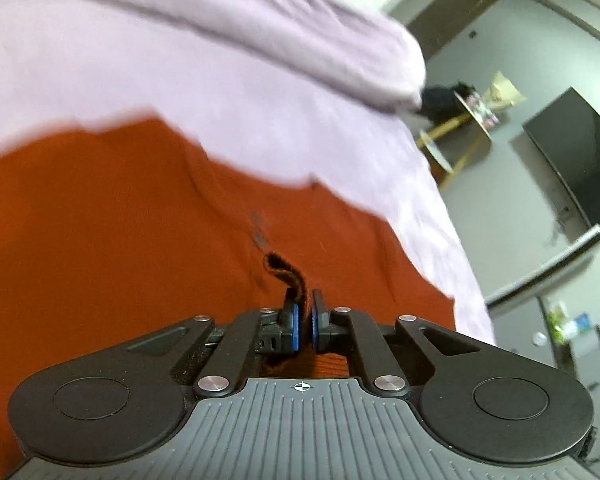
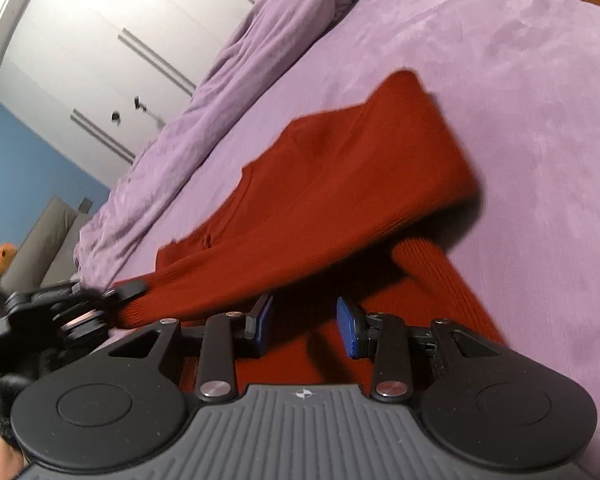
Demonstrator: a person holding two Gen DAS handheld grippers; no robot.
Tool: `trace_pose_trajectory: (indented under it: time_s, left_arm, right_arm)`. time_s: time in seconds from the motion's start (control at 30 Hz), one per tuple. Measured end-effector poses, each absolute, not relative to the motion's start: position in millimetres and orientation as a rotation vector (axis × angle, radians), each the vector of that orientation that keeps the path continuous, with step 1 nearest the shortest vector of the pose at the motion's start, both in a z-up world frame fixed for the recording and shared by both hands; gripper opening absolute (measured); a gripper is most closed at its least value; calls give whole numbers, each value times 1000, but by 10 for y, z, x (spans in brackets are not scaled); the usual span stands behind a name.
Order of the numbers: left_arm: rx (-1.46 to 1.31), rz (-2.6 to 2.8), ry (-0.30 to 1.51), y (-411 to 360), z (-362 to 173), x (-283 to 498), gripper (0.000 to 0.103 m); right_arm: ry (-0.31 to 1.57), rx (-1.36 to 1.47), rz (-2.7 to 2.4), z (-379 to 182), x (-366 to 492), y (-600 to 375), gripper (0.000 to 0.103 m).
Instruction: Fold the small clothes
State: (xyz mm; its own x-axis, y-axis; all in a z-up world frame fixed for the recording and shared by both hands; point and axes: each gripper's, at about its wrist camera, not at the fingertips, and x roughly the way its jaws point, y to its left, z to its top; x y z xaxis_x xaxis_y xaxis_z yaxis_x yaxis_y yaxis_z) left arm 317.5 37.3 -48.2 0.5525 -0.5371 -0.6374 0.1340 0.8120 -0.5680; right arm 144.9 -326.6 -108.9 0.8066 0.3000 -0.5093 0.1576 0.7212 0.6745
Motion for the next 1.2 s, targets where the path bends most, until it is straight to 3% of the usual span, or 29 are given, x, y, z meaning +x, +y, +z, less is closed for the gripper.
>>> trace_pose_trajectory:
  time_s: [0.17, 0.3, 0.37, 0.43, 0.6, 0.8, 0.87, 0.93, 0.97, 1.2]
  left_arm:
    - [-304, -216, 902, 780, -532, 3294, 7]
    - [-338, -199, 979, 966, -779, 3289, 8]
    - [-349, -204, 984, 982, -832, 3288, 8]
    - [-362, -202, 965, 964, -845, 3299, 8]
    - [-317, -217, 817, 854, -594, 3333, 7]
    - [-249, -207, 727, 928, -493, 3351, 7]
    - [-210, -184, 767, 955, -625, 3366, 7]
    - [-232, -168, 814, 1005, -773, 3388, 7]
    - [-248, -162, 826, 1030, -823, 3380, 7]
    - [-244, -184, 815, 1059, -821, 3334, 7]
  right_arm:
    - [617, 889, 50, -1181, 1682, -3411, 34]
    - [600, 988, 31, -1275, 1821, -3471, 33]
    - [604, 1008, 8, -1310, 1890, -3472, 25]
    - [615, 976, -24, -1311, 1946, -3445, 9]
    - [570, 681, -81, -1138, 1894, -3255, 7]
    - [567, 526, 34, -848, 1683, -3184, 18]
    - [530, 465, 26, -703, 1675, -3178, 29]
    - [514, 428, 7, -634, 1772, -3195, 51]
    - [531, 406, 3, -623, 1881, -3185, 54]
    - [704, 262, -95, -858, 2775, -3136, 55]
